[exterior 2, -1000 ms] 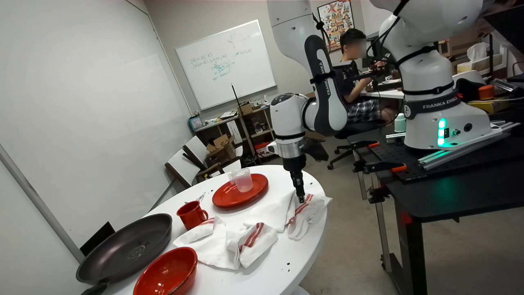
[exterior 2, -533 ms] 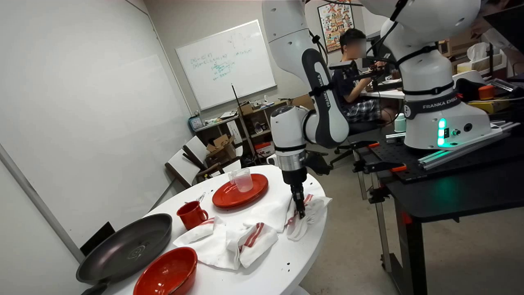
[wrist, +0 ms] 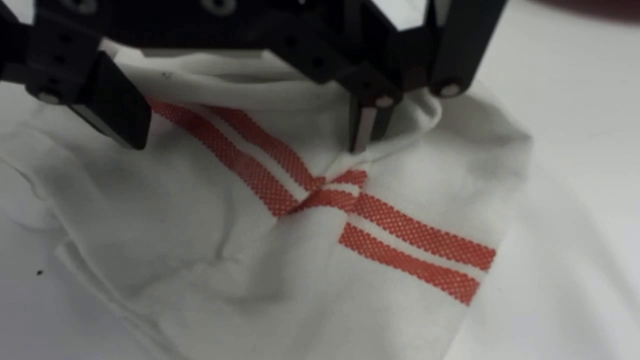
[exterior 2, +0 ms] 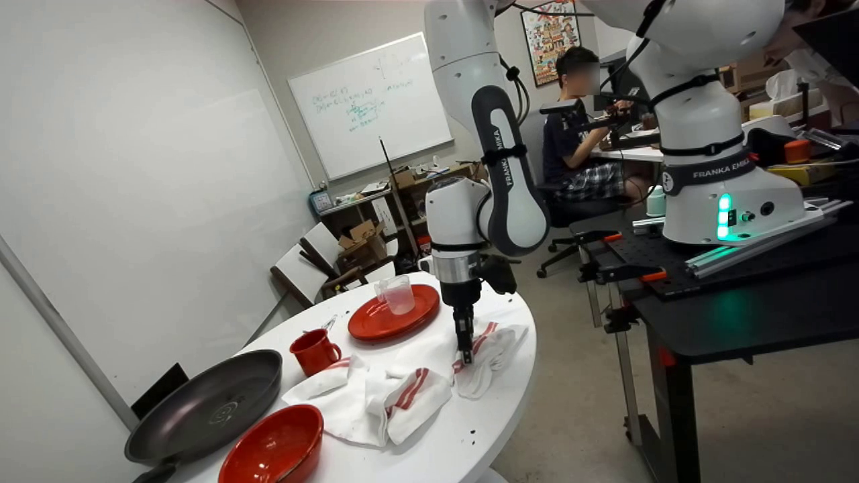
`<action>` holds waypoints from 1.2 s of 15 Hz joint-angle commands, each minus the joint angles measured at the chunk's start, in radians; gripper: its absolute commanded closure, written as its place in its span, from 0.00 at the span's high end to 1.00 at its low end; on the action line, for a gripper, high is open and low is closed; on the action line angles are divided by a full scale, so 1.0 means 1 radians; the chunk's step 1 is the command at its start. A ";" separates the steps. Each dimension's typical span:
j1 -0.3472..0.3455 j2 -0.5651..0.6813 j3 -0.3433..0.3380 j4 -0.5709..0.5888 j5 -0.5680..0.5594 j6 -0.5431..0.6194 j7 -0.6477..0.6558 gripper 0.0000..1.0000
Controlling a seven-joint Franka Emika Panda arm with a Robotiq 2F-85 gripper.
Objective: Use the towel to wipe the table
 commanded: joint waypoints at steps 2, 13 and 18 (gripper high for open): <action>-0.018 0.021 0.040 0.042 0.121 -0.028 -0.117 0.75; -0.015 0.023 0.043 0.063 0.186 -0.079 -0.161 0.02; -0.016 0.017 0.042 0.063 0.192 -0.094 -0.162 0.03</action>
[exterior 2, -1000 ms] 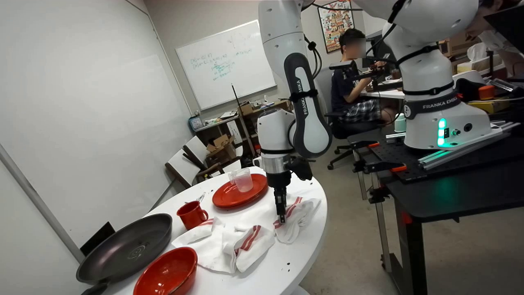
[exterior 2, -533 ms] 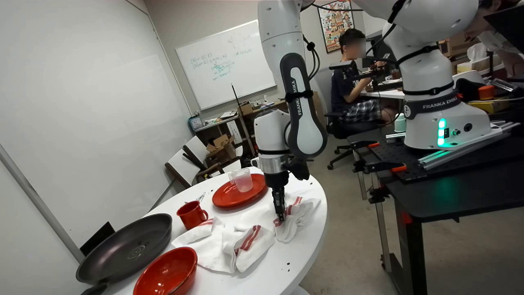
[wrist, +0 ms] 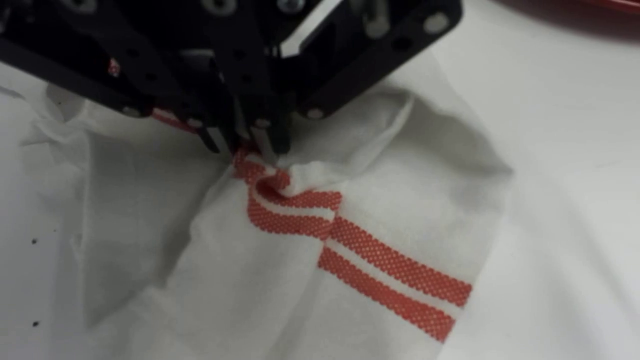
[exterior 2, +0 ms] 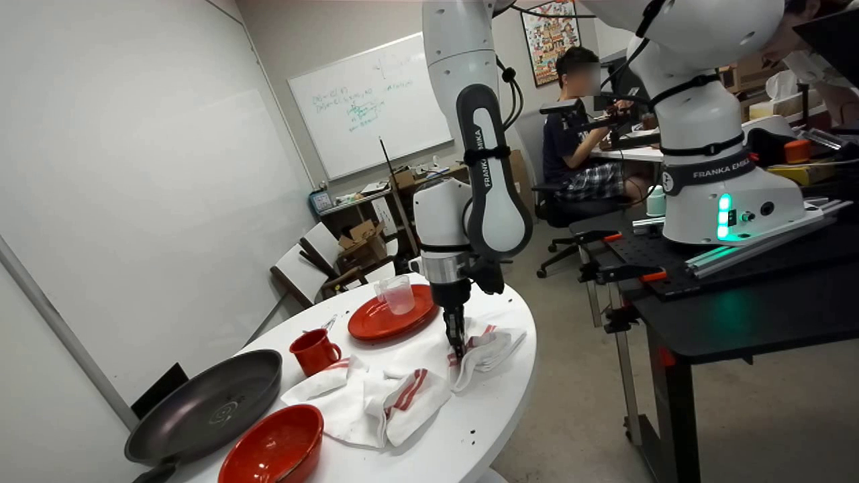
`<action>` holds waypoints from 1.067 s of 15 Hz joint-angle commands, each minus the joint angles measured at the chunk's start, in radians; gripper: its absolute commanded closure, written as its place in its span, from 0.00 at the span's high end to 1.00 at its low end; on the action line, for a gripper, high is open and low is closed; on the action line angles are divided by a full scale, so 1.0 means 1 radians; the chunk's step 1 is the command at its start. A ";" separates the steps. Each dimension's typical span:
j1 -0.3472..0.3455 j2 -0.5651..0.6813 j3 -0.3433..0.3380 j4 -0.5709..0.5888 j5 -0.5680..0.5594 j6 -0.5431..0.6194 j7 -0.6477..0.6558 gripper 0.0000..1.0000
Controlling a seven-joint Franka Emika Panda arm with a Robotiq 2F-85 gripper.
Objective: Use the towel to wipe the table
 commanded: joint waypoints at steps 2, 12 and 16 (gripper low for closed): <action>-0.003 0.016 -0.003 0.021 0.033 -0.036 -0.040 0.03; 0.043 0.009 -0.164 0.080 0.022 -0.107 -0.035 0.03; 0.022 0.034 -0.201 0.093 0.015 -0.106 -0.045 0.03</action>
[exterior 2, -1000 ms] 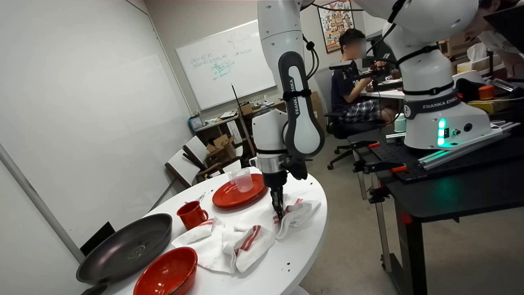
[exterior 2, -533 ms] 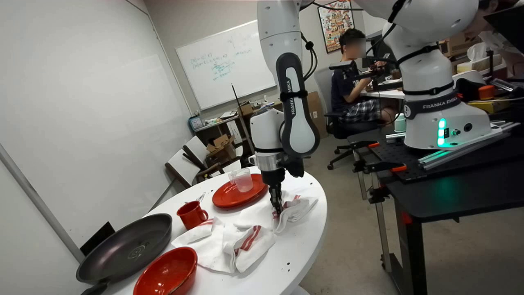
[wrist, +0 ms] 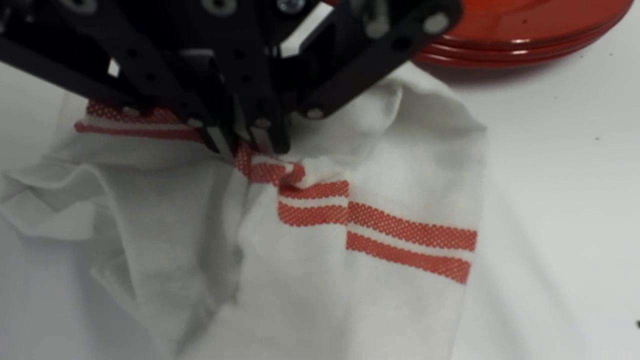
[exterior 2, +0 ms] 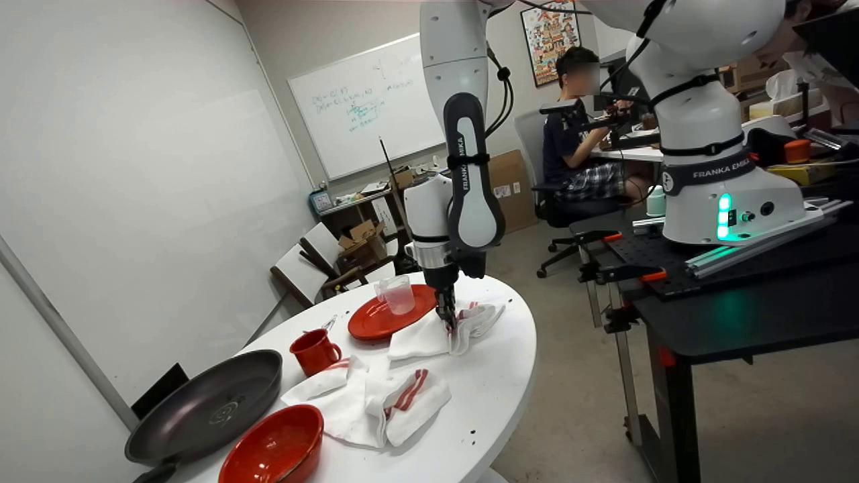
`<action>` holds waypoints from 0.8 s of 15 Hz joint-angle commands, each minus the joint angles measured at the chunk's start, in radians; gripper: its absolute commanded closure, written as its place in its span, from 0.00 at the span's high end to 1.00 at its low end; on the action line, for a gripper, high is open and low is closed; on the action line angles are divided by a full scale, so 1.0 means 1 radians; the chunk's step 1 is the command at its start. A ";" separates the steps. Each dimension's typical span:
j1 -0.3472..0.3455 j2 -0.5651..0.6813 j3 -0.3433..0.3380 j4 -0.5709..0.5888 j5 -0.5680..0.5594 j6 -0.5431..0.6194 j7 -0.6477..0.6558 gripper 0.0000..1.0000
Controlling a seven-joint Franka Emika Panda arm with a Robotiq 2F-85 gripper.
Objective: Use the towel to wipe the table
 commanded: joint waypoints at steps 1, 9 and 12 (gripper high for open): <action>-0.001 0.032 -0.037 0.026 0.013 -0.015 -0.031 0.03; -0.034 0.009 -0.023 -0.059 0.051 -0.012 -0.006 0.03; -0.045 -0.038 0.027 -0.114 0.048 -0.036 -0.028 0.03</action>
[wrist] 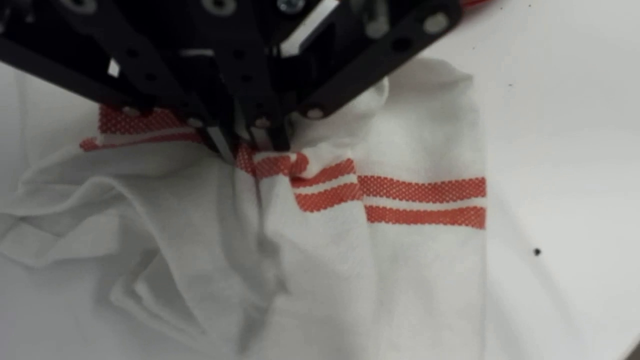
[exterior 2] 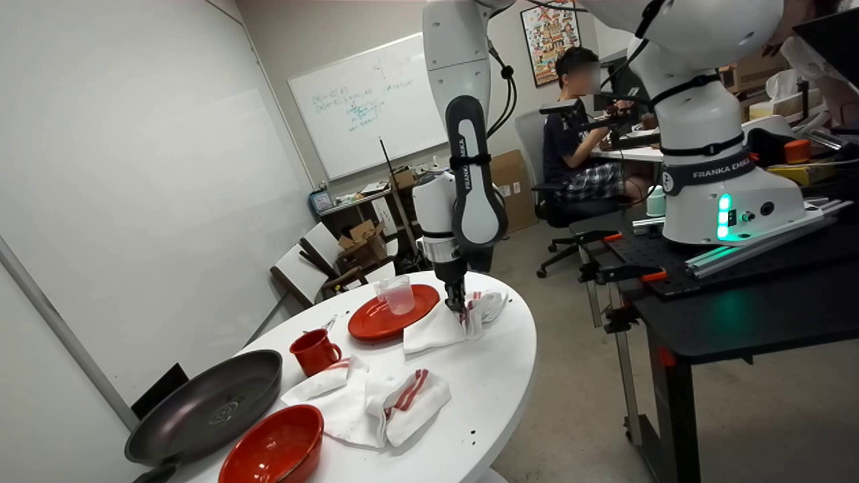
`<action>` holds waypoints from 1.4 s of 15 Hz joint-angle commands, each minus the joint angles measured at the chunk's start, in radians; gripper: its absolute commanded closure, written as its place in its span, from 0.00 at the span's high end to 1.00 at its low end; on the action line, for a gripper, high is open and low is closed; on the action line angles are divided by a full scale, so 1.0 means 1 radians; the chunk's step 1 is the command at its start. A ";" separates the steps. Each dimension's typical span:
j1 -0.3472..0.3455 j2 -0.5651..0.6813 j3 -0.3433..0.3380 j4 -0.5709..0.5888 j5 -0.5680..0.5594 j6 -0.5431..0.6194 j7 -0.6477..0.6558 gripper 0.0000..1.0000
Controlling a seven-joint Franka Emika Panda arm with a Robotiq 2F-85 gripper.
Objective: Use the towel to wipe the table
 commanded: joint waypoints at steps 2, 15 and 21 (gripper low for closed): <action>-0.035 -0.078 0.114 -0.125 0.031 -0.041 -0.024 0.03; -0.117 -0.103 0.402 -0.136 0.113 -0.129 -0.043 0.03; -0.118 -0.075 0.394 -0.010 0.111 -0.105 -0.052 0.03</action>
